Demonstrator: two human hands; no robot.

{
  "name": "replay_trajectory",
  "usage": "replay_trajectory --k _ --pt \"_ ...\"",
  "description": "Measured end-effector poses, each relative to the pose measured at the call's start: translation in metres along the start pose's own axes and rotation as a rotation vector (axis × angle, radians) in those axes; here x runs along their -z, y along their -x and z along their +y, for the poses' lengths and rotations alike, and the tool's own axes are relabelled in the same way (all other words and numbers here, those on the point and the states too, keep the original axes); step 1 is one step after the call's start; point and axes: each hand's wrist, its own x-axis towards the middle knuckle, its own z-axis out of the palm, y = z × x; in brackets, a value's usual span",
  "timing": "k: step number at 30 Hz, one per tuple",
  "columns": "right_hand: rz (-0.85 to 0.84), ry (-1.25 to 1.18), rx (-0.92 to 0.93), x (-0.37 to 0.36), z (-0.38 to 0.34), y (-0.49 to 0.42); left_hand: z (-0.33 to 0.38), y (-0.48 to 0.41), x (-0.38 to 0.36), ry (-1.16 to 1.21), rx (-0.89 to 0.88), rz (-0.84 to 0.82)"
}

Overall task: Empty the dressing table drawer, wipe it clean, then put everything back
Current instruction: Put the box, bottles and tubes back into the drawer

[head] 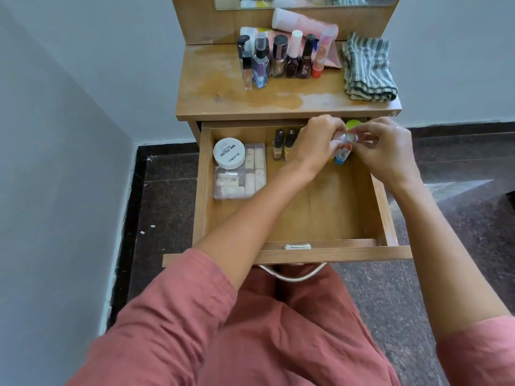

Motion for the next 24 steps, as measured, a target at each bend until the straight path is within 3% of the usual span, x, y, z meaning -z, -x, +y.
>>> replay_trajectory --k 9,24 --pt "-0.009 0.198 0.025 -0.011 0.034 0.0 -0.01 -0.006 -0.038 -0.029 0.013 0.011" --pt "0.079 0.318 0.007 -0.023 0.045 0.0 -0.013 -0.009 -0.061 -0.016 0.012 0.116"
